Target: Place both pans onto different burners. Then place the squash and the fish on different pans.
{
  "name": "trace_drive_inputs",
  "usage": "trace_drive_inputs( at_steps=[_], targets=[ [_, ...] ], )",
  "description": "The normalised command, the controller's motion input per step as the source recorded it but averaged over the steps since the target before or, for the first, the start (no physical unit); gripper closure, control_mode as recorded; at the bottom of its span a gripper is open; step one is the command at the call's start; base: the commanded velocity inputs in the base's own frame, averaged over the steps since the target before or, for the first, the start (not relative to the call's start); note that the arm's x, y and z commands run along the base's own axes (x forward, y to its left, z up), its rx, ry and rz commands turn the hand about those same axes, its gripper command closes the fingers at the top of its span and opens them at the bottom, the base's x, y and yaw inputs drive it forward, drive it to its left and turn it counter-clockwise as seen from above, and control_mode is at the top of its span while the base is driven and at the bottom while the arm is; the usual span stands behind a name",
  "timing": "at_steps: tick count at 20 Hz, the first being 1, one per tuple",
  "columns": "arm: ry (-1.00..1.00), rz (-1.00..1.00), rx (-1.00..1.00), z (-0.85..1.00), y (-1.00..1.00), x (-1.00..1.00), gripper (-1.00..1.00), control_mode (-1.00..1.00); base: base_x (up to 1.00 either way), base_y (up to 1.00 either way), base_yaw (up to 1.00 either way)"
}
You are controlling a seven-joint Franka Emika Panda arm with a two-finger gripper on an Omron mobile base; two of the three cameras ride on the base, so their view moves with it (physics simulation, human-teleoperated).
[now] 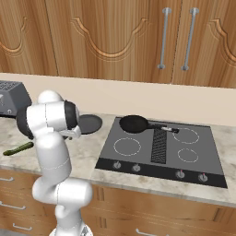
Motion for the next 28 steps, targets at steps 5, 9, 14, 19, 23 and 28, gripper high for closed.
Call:
trace_drive_inputs(
  at_steps=[5, 9, 14, 19, 23, 28],
  targets=[
    [-0.11, -0.09, -0.05, 0.09, -0.07, -0.38, 1.0, -1.0, 0.0, 0.0, 0.0],
    [-0.16, -0.11, -0.04, 0.18, -0.14, -0.5, 1.0, -1.0, 0.0, 0.0, 0.0],
    [-0.12, -0.11, 0.01, 0.24, -0.17, -0.45, 1.0, -1.0, 0.0, 0.0, 0.0],
    [-0.04, -0.12, 0.08, 0.16, -0.28, -0.44, 1.0, -1.0, 0.0, 0.0, 0.0],
    [-0.02, -0.13, 0.1, 0.17, -0.39, -0.51, 1.0, -1.0, 0.0, 0.0, 0.0],
    [-0.01, -0.12, 0.05, 0.21, -0.34, -0.51, 1.0, -1.0, 0.0, 0.0, 0.0]
  ],
)
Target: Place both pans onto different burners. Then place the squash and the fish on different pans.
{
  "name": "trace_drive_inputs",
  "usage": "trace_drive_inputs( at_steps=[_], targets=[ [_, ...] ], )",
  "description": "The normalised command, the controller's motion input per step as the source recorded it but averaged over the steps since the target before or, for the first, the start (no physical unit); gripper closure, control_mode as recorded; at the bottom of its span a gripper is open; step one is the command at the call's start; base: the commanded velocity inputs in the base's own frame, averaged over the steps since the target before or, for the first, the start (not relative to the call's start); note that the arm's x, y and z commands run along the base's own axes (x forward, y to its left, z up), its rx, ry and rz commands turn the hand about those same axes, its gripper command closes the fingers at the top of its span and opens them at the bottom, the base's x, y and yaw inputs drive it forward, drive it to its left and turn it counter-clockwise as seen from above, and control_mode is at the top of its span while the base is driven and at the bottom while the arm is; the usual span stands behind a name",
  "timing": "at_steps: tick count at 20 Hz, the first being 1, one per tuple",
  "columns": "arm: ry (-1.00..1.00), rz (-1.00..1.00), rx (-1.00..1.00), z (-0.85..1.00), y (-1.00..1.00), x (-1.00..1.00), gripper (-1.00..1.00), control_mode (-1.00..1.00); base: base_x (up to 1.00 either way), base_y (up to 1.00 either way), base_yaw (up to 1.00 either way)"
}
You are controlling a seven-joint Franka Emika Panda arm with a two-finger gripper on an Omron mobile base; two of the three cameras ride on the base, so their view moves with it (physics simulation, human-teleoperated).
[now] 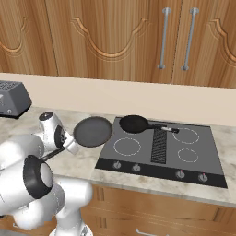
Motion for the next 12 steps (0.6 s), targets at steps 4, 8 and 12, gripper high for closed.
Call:
trace_drive_inputs(
  at_steps=[4, 8, 12],
  targets=[
    [0.0, -0.05, 0.0, 0.14, -0.29, -0.41, 1.0, -1.0, 0.0, 0.0, 0.0],
    [0.0, -0.01, 0.0, 0.04, -0.27, -0.28, 1.0, -1.0, 0.0, 0.0, 0.0],
    [0.0, 0.0, 0.0, 0.01, -0.37, -0.01, 1.0, -1.0, 0.0, 0.0, 0.0]
  ],
)
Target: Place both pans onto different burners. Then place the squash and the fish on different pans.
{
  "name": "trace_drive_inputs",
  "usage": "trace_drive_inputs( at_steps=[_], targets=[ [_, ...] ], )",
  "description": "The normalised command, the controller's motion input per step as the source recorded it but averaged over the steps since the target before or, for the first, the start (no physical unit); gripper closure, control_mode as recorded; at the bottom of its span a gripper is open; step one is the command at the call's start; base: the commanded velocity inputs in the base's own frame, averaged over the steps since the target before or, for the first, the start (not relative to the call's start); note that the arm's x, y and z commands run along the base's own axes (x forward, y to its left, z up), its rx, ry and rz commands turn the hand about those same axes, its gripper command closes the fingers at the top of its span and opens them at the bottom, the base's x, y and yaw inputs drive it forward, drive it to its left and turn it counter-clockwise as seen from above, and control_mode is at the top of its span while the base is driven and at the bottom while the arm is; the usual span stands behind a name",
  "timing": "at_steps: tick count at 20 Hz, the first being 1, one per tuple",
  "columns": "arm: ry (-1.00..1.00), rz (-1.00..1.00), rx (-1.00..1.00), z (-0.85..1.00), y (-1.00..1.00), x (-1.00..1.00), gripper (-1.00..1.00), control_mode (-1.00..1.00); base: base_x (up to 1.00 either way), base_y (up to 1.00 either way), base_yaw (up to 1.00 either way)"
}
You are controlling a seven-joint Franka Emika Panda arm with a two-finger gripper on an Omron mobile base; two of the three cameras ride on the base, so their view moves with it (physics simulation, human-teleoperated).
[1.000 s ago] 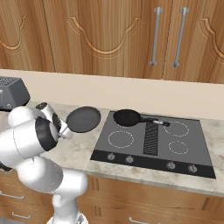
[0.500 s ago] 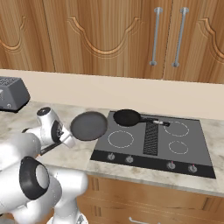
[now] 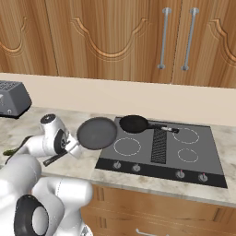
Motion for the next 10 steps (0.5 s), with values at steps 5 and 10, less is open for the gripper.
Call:
trace_drive_inputs(
  at_steps=[5, 10],
  targets=[
    [0.0, 0.0, 0.0, 0.0, -0.44, 0.0, 1.0, -1.0, 0.0, 0.0, 0.0],
    [0.02, 0.0, 0.0, -0.1, -0.51, 0.0, 1.0, -1.0, 0.0, 0.0, 0.0]
  ],
)
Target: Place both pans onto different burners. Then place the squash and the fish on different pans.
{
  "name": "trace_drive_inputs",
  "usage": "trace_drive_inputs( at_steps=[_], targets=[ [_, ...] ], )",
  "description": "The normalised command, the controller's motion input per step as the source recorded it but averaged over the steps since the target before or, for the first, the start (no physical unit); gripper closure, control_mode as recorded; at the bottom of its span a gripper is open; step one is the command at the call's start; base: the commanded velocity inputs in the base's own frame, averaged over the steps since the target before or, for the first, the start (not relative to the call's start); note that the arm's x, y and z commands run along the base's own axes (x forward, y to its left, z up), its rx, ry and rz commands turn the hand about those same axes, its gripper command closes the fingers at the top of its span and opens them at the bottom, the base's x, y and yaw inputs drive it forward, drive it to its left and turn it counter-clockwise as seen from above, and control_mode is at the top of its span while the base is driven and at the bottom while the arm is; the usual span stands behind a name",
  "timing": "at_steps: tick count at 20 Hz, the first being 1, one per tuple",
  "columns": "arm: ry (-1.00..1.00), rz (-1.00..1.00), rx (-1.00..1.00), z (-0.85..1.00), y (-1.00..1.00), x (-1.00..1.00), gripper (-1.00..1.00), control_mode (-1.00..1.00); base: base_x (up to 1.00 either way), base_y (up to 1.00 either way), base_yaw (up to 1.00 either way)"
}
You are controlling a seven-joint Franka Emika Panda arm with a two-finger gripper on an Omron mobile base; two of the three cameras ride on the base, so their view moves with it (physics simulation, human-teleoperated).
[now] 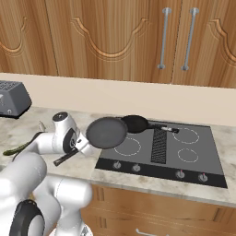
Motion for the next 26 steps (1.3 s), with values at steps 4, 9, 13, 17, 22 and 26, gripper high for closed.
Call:
trace_drive_inputs(
  at_steps=[4, 9, 13, 17, 22, 26],
  targets=[
    [0.06, 0.0, 0.0, -0.26, -0.47, 0.0, 1.0, -1.0, 0.0, 0.0, 0.0],
    [0.08, 0.0, 0.0, -0.31, -0.4, 0.01, 1.0, -1.0, 0.0, 0.0, 0.0],
    [0.06, 0.0, 0.01, -0.23, -0.28, 0.06, 1.0, -1.0, 0.0, 0.0, 0.0],
    [0.05, 0.0, 0.04, -0.21, -0.23, 0.01, 1.0, -1.0, 0.0, 0.0, 0.0],
    [0.06, 0.0, 0.06, -0.24, -0.22, 0.08, 1.0, -1.0, 0.0, 0.0, 0.0],
    [0.05, 0.03, 0.04, -0.22, -0.11, 0.25, 1.0, -1.0, 0.0, 0.0, 0.0]
  ],
)
